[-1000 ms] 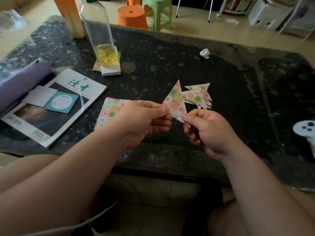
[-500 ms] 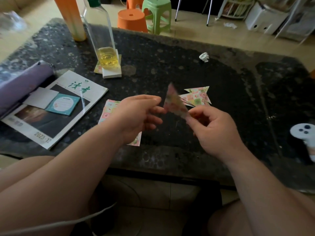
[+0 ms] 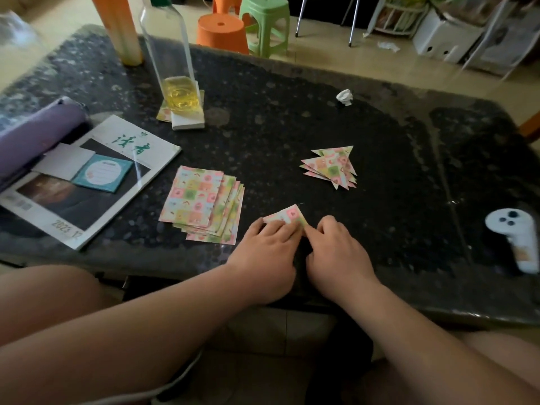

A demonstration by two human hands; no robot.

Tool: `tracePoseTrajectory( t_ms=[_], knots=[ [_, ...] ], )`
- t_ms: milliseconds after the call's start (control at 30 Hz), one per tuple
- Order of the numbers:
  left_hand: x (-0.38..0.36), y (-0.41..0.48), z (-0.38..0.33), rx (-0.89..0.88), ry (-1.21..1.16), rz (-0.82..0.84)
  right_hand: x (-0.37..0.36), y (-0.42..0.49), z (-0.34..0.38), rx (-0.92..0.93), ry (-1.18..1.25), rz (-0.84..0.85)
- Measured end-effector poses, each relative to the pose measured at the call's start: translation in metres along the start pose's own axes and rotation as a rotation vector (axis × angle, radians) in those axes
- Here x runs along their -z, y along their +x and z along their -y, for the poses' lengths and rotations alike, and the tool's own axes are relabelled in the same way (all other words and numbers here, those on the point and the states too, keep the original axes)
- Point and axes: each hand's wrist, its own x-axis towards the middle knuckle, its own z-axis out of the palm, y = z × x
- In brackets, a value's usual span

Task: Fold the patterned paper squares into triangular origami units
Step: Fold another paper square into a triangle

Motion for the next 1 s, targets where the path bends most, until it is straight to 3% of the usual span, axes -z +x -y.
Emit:
tracePoseTrajectory(
  t_ms=[233,467,700,800,900,1000],
  knots=[
    [0.013,0.017,-0.018,0.028,0.169,0.098,0.000,0.008,-0.003,-0.026,-0.028,0.042],
    [0.015,0.019,0.000,0.002,0.186,0.107,0.012,0.001,-0.013,-0.010,-0.107,0.140],
    [0.007,0.032,-0.006,0.062,0.336,0.076,0.006,-0.013,-0.008,0.014,-0.220,0.125],
    [0.004,0.039,0.004,0.095,0.262,0.091,0.010,-0.017,-0.012,0.013,-0.221,0.155],
    [0.003,0.039,0.015,0.085,0.177,0.125,0.017,-0.021,-0.017,-0.036,-0.124,0.172],
    [0.001,0.030,0.013,0.115,0.148,0.109,0.011,-0.015,-0.015,-0.125,0.098,0.023]
  ],
)
